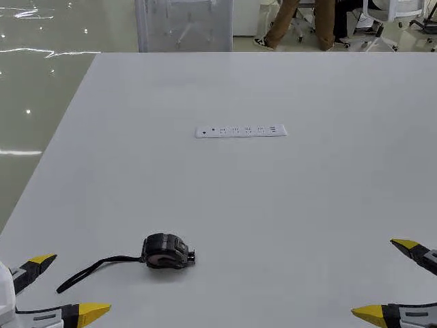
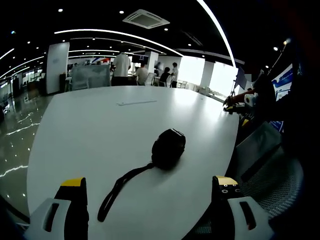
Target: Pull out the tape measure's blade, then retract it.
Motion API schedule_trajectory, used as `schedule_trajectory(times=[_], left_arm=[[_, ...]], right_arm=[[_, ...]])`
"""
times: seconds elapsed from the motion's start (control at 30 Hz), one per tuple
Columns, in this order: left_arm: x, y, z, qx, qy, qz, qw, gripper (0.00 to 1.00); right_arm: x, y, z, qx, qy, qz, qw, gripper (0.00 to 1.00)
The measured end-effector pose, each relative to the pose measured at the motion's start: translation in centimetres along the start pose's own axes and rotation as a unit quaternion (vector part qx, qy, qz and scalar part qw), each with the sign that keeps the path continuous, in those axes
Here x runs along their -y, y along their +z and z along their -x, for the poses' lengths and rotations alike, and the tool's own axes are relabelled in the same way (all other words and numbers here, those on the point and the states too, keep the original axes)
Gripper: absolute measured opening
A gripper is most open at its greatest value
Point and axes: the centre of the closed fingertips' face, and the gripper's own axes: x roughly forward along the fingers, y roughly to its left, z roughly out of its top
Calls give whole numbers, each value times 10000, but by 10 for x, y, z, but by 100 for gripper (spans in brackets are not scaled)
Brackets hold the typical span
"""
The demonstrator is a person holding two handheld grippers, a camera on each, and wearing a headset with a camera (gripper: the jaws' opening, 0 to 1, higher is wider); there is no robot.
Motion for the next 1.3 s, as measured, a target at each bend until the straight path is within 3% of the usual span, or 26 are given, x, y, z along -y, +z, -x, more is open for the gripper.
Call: schedule_trajectory(times=[0.1, 0.17, 0.2, 0.27, 0.33, 0.4, 0.57, 0.67, 0.8, 0.93, 1.1, 1.17, 1.23, 1.3], left_arm=[[-1, 5, -4, -5, 11, 31, 10000, 100], [2, 15, -6, 159, -56, 23, 9999, 100], [4, 25, -8, 441, -134, -208, 9987, 100], [5, 26, -8, 468, -201, -447, 9977, 99], [4, 20, -10, 239, -215, -362, 9988, 98], [4, 21, -10, 226, -239, -510, 9982, 95], [0, 17, -16, 45, -239, -466, 9986, 100], [1, 15, -20, -60, -313, -166, 9994, 100], [9, 17, -28, -185, -495, -441, 9976, 100], [6, 14, -32, -426, -553, -407, 9967, 100], [5, 9, -42, -858, -740, -546, 9921, 98], [6, 13, -46, -891, -784, -652, 9908, 95], [8, 11, -52, -1062, -848, -914, 9865, 94], [12, 7, -60, -1192, -994, -913, 9837, 95]], right_arm=[[3, 0, -2, 34, -47, -58, 10000, 100], [4, 1, -3, 56, -73, -100, 9999, 100], [4, 0, -5, 56, -77, -69, 9999, 100], [4, -1, -7, 36, -45, 39, 10000, 100], [3, -2, -8, 71, -17, 57, 10000, 100], [3, -2, -9, 63, 19, 82, 9999, 100], [11, 1, -11, 129, 9, 81, 9999, 100], [12, 1, -13, 77, 26, 56, 10000, 100], [11, 5, -15, 147, 62, 139, 9998, 100], [12, 4, -18, 108, 77, 103, 9999, 100], [15, 8, -23, 40, 155, 167, 9997, 100], [16, 10, -29, 5, 205, 163, 9997, 100], [16, 14, -36, 10, 268, 135, 9995, 100], [15, 18, -44, 41, 325, 185, 9993, 100]])
